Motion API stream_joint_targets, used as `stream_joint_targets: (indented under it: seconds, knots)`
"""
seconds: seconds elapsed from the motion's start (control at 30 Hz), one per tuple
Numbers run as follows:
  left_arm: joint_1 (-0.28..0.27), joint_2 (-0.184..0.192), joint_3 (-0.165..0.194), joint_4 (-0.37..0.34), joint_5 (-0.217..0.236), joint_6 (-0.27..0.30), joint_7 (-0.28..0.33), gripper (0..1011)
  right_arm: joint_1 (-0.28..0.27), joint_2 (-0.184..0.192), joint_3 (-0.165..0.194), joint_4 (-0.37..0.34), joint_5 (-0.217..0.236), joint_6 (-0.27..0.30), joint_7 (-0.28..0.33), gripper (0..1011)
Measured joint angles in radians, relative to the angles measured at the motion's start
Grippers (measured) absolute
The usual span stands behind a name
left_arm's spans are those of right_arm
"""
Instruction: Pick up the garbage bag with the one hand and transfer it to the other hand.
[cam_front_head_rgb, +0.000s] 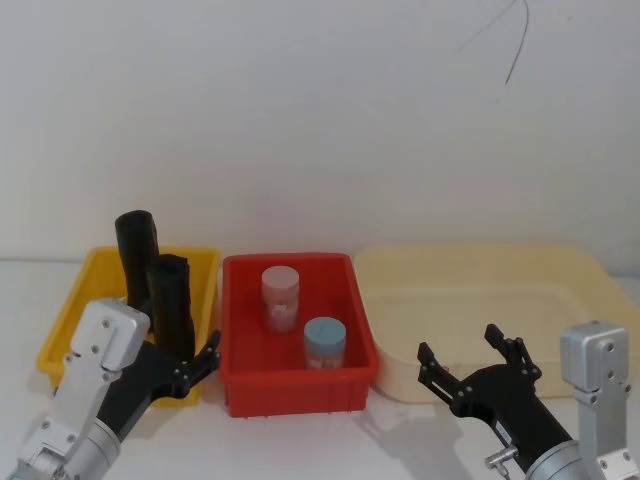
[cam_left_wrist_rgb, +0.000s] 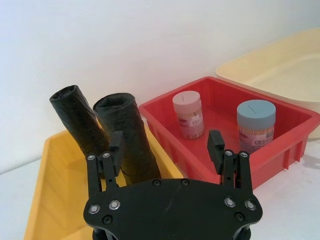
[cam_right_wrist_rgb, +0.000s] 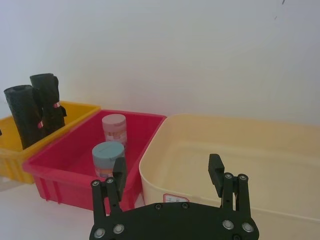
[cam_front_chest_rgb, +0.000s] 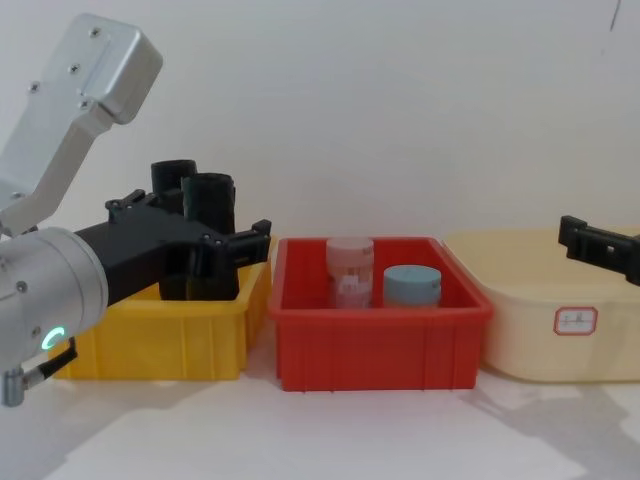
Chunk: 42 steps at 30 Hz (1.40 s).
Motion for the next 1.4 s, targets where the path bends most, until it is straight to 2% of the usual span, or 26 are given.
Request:
stream_joint_targets:
  seconds: [0.83,1.2,1.4]
  knots:
    - [0.003,-0.003,-0.006,-0.002,0.005,-0.009,0.008,1000,0.0,0.0,0.0,0.0,0.0,0.0,0.0,1004]
    - [0.03,-0.026,-0.048,-0.021,0.031,-0.064,0.084,1000,0.0,0.0,0.0,0.0,0.0,0.0,0.0,1004]
    - [0.038,-0.035,-0.068,-0.027,0.034,-0.066,0.108,1000,0.0,0.0,0.0,0.0,0.0,0.0,0.0,1004]
